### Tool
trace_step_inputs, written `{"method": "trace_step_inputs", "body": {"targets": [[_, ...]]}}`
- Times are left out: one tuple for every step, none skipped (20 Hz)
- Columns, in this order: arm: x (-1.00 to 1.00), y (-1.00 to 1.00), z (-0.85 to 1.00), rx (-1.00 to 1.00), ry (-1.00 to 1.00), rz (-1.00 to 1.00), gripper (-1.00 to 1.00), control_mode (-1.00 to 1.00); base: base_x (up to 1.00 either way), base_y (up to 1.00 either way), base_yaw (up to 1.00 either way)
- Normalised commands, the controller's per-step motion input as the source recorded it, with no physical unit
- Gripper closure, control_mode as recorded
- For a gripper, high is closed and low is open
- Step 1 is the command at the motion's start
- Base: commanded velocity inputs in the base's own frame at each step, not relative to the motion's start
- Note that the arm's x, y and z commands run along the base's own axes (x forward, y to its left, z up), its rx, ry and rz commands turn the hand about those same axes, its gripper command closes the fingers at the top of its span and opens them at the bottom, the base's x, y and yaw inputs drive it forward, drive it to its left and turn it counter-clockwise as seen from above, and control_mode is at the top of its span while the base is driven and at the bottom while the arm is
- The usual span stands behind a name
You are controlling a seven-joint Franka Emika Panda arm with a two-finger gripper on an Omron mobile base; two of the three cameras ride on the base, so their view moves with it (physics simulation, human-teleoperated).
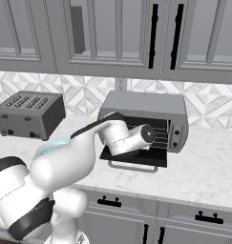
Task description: Pick up the kebab skewer and baguette bread, and place them inside the toaster oven. Close the toaster oven door and start by setting the timer.
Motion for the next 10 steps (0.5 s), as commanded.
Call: {"method": "trace_step_inputs", "body": {"targets": [[-0.59,0.0,0.52,0.0,0.18,0.0,-1.0,-1.0,0.0,0.0,0.0],[-0.66,0.0,1.0,0.0,0.11,0.0,-1.0,-1.0,0.0,0.0,0.0],[-0.81,0.0,1.0,0.0,0.11,0.0,-1.0,-1.0,0.0,0.0,0.0],[-0.9,0.23,0.93,0.0,0.14,0.0,-1.0,-1.0,0.0,0.0,0.0],[-0.83,0.48,0.76,0.0,0.18,0.0,-1.0,-1.0,0.0,0.0,0.0],[-0.74,0.66,0.63,0.0,0.21,0.0,-1.0,-1.0,0.0,0.0,0.0],[-0.59,0.81,0.53,0.0,0.25,0.0,-1.0,-1.0,0.0,0.0,0.0],[-0.49,0.87,0.42,0.0,0.29,0.0,-1.0,-1.0,0.0,0.0,0.0],[-0.45,1.0,0.24,0.0,0.28,0.0,-1.0,-1.0,0.0,0.0,0.0],[-0.36,1.0,0.06,0.0,0.25,-0.03,-1.0,-1.0,0.0,0.0,0.0]]}}
